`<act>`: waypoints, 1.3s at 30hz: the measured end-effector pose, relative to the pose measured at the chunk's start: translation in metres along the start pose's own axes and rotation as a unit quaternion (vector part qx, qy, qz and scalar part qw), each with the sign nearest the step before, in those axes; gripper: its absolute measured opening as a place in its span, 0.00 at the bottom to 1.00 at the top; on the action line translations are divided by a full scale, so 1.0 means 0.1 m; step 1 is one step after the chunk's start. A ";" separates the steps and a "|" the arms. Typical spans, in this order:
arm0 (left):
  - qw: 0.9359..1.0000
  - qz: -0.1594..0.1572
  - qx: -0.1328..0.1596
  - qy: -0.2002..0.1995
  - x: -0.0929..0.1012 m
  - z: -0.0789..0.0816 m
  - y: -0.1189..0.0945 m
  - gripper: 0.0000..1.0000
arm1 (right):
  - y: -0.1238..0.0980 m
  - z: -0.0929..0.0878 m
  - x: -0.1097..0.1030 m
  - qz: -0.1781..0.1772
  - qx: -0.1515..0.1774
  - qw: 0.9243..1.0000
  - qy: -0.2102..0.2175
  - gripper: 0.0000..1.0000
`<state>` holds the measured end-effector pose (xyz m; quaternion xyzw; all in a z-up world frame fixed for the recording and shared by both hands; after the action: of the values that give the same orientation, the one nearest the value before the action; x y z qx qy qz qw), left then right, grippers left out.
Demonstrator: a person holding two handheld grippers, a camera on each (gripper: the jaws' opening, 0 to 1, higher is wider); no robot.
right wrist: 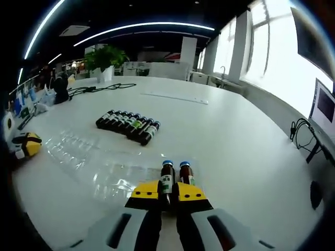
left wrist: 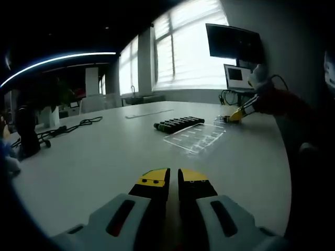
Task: Grip medicine bottles put into box
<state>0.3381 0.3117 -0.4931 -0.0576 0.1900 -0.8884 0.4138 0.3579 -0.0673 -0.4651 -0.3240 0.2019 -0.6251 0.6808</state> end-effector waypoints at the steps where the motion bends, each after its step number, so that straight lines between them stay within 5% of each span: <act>1: 1.000 0.000 0.000 0.000 0.00 0.00 0.00 0.02 | 0.00 -0.01 0.00 0.002 0.002 1.000 0.006 0.06; 17: 1.000 -0.001 0.001 0.000 0.00 0.00 0.00 0.02 | -0.15 0.13 0.07 0.000 0.062 0.998 0.008 0.06; 32: 1.000 -0.005 0.005 -0.003 0.00 0.01 -0.01 0.02 | -0.13 0.27 -0.03 0.070 0.081 0.994 -0.013 0.06; 39: 1.000 -0.004 0.005 -0.003 0.00 0.01 -0.01 0.02 | -0.10 0.41 -0.05 0.071 0.092 0.993 -0.025 0.06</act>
<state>0.3376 0.3116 -0.4921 -0.0593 0.1840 -0.8910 0.4108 0.3779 -0.0551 -0.4303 -0.2605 0.1487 -0.5831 0.7550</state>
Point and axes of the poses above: the point that each gripper's makers call its tool centre point, and the gripper's own axes: y roughly forward along the fingers, x roughly to its right, z roughly out of its top, the point moved 9 cm from there along -y, roughly backward along the fingers, and after that the axes turned 11 degrees about -x, right-handed, at the moved point
